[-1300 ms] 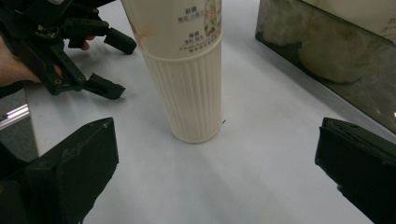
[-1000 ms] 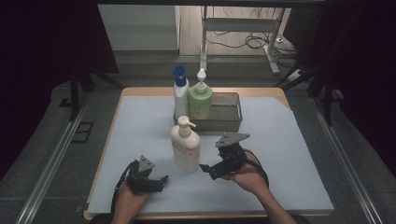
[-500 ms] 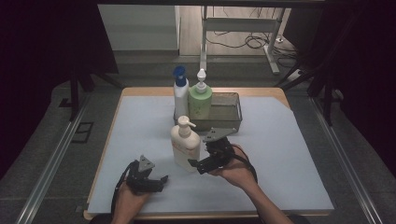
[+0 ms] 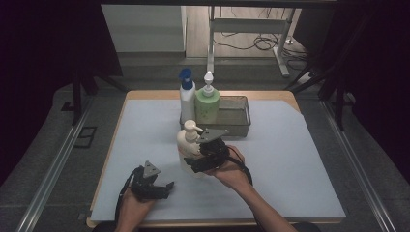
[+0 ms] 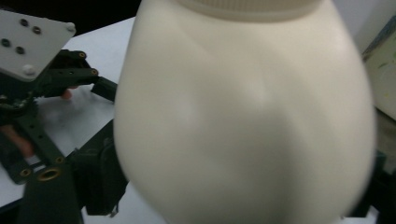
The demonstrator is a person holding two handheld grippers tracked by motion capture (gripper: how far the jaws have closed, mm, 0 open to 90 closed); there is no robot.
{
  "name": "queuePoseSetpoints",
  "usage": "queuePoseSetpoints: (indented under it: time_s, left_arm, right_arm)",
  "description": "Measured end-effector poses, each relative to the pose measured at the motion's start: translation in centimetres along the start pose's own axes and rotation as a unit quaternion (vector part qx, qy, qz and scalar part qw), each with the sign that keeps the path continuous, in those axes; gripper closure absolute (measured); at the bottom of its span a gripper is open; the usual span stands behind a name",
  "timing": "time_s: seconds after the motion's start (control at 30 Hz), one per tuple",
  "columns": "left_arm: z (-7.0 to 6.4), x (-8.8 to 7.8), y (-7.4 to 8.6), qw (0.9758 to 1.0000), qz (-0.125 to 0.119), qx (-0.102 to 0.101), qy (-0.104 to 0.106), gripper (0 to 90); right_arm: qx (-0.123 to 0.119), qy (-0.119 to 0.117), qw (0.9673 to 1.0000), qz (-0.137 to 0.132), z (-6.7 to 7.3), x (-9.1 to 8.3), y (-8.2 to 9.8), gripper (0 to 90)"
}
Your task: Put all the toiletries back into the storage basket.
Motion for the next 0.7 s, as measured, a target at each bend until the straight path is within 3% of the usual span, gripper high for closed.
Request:
queuePoseSetpoints:
  time_s: [0.27, 0.7]
  left_arm:
    - [0.0, 0.0, 0.0, 1.0000, 0.000, 0.000, 0.000, 12.0]
    - [0.0, 0.0, 0.0, 1.0000, 0.001, 0.000, 0.000, 12.0]
  right_arm:
    - [0.005, 0.006, 0.9999, -0.014, 0.2, 0.5, -1.0, 34.4]
    - [0.023, 0.008, 0.9996, -0.017, 0.1, -0.1, -0.9, 36.3]
Point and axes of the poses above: each handheld gripper's, and its own axes: x roughly forward along the jaws, y roughly out of its underside, z roughly to its left, the point moved 10 cm from there along x, roughly forward along the jaws, and after that the axes turned 7 degrees about -x, right-handed, at the moved point
